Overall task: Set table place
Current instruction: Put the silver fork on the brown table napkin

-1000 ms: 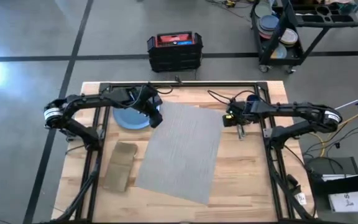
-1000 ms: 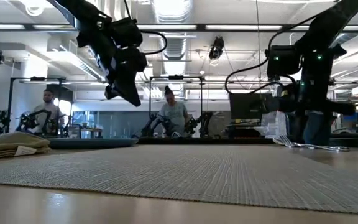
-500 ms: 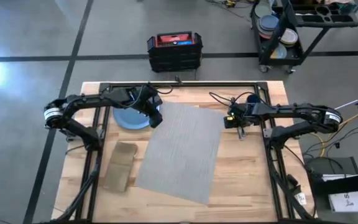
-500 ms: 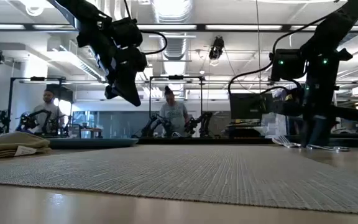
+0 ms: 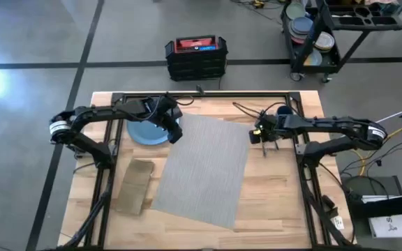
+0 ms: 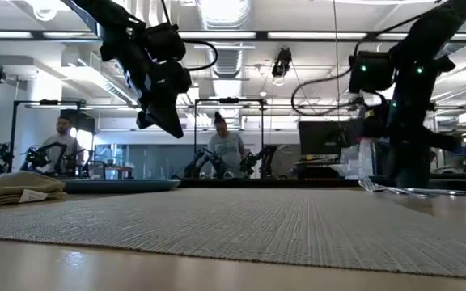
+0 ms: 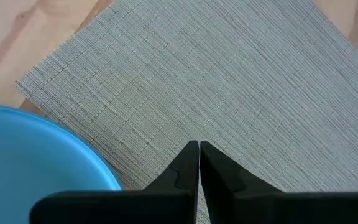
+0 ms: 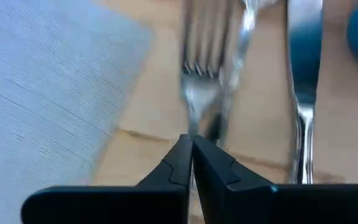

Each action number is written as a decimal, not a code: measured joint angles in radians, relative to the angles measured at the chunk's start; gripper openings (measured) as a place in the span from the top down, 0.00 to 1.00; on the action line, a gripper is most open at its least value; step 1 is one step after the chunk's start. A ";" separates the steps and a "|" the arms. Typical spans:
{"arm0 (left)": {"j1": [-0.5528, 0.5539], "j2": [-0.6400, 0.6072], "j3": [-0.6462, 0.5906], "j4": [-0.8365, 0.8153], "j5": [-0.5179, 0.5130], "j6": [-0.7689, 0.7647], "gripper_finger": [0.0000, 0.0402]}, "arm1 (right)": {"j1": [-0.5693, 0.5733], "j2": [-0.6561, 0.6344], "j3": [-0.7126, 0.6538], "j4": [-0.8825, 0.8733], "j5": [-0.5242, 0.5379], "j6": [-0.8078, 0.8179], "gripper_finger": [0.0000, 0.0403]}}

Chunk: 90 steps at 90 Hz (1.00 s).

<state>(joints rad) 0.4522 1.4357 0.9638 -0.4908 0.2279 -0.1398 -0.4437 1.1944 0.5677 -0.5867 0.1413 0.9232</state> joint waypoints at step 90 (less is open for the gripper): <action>0.000 0.000 -0.001 -0.001 0.000 0.023 1.00 | 0.010 0.212 0.049 0.008 -0.045 -0.069 0.61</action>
<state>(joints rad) 0.4522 1.4361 0.9630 -0.4913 0.2279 -0.1169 -0.4335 1.4063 0.6167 -0.5783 0.0963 0.8546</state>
